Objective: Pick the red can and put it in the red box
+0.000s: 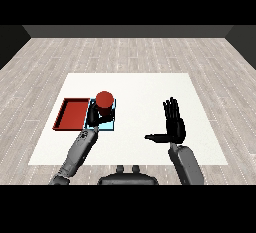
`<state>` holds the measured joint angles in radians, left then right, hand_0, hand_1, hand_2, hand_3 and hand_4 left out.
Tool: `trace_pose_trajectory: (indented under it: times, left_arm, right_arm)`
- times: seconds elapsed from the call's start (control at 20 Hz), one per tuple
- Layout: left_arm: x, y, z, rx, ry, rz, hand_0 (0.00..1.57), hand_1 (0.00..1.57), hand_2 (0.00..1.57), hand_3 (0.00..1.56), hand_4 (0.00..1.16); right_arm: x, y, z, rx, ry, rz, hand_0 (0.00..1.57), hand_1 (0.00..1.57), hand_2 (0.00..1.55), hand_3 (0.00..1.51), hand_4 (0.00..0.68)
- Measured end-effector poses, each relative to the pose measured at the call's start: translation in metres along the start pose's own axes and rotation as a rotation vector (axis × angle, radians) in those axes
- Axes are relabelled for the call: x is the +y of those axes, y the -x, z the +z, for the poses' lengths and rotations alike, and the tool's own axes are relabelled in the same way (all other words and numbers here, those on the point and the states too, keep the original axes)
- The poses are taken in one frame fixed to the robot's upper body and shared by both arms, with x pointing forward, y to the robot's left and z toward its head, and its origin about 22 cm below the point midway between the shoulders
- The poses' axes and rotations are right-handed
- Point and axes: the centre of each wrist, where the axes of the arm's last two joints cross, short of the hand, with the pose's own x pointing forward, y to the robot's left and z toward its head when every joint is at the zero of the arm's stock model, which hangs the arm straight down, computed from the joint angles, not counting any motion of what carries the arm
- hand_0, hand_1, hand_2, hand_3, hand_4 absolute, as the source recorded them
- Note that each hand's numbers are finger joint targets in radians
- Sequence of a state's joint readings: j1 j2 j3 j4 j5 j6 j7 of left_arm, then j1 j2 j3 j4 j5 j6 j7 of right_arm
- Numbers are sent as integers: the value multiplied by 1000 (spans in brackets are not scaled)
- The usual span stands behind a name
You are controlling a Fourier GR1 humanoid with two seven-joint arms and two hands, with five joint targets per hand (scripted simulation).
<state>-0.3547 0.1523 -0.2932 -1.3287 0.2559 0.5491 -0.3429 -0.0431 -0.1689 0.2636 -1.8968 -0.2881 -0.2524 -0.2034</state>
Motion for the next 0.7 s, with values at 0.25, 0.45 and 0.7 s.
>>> trace_pose_trajectory:
  times: [0.25, 0.45, 0.7]
  left_arm:
    - [52, -8, -22, 8, -64, -120, 1571, 1571, 1571, 1490, 1120]
    - [89, -3, -39, 51, -97, -278, 1571, 1571, 1540, 1471, 1112]
    - [149, 20, -46, 215, -140, -464, 1571, 1571, 1556, 1485, 1050]
  right_arm:
    - [-28, 4, 19, 46, 62, 29, 0, 0, 0, 0, 0]
    - [-41, 9, 24, 60, 91, 30, 0, 0, 0, 0, 0]
    - [-47, 19, 29, 85, 112, 36, 0, 0, 0, 0, 0]
